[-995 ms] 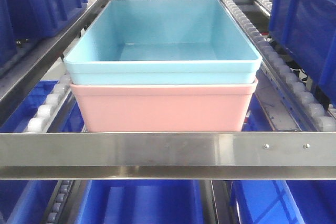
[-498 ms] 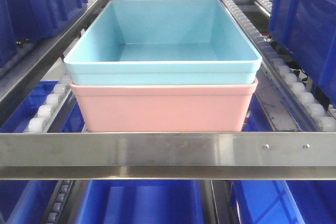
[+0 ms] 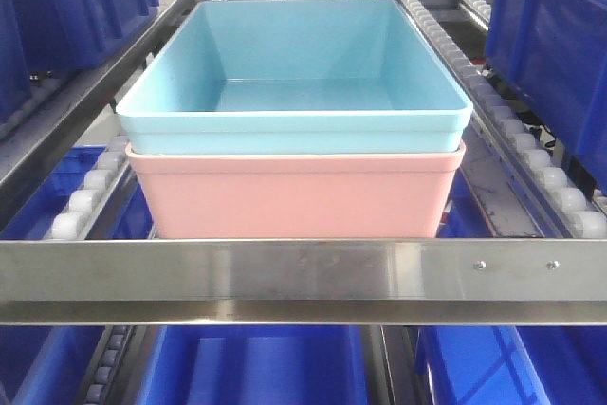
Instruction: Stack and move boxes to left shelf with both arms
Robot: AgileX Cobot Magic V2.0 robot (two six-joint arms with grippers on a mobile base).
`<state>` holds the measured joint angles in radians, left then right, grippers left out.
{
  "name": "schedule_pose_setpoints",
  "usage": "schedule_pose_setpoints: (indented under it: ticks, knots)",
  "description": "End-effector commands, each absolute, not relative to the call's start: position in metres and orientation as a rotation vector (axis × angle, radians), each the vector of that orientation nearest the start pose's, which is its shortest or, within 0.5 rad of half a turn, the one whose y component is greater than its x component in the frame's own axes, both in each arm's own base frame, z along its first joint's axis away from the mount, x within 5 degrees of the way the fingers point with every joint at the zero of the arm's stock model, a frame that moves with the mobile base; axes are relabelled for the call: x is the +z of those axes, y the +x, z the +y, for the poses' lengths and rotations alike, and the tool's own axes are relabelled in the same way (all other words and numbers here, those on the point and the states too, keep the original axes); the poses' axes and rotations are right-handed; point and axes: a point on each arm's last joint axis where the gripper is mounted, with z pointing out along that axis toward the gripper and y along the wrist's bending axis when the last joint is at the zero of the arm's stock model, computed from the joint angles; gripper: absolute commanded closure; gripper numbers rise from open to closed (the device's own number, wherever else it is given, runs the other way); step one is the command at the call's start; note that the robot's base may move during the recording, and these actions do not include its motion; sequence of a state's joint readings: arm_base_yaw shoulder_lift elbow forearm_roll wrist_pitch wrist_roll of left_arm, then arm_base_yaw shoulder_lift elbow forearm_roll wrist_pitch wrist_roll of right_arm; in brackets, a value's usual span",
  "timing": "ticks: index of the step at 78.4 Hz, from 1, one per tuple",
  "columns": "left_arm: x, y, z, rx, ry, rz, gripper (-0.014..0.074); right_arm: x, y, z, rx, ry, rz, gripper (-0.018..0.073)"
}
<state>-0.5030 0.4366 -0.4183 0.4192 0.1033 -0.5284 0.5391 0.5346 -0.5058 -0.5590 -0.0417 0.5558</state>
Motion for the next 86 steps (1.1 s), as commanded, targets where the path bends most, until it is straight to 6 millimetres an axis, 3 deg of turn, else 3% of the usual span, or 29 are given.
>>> schedule_pose_setpoints:
  ticks: [1, 31, 47, 66, 86]
  knots:
    - [0.330, 0.087, -0.047, -0.484, 0.298, 1.484, 0.0596, 0.361, 0.094, 0.063, 0.477, -0.440, 1.324, 0.0509]
    - [0.330, 0.087, -0.047, -0.483, 0.298, 1.486, 0.0598, 0.356, 0.094, 0.063, 0.476, -0.444, 1.335, 0.0509]
    - [0.330, 0.087, -0.047, -0.483, 0.298, 1.486, 0.0597, 0.328, 0.092, 0.047, 0.358, -0.366, 1.395, 0.0509]
    - [0.330, 0.087, -0.047, -0.483, 0.298, 1.486, 0.0597, 0.289, 0.081, 0.011, 0.115, -0.091, 1.334, 0.0509]
    - [0.330, 0.087, -0.047, -0.483, 0.298, 1.486, 0.0597, 0.250, 0.064, 0.005, 0.067, -0.034, 1.287, 0.0509]
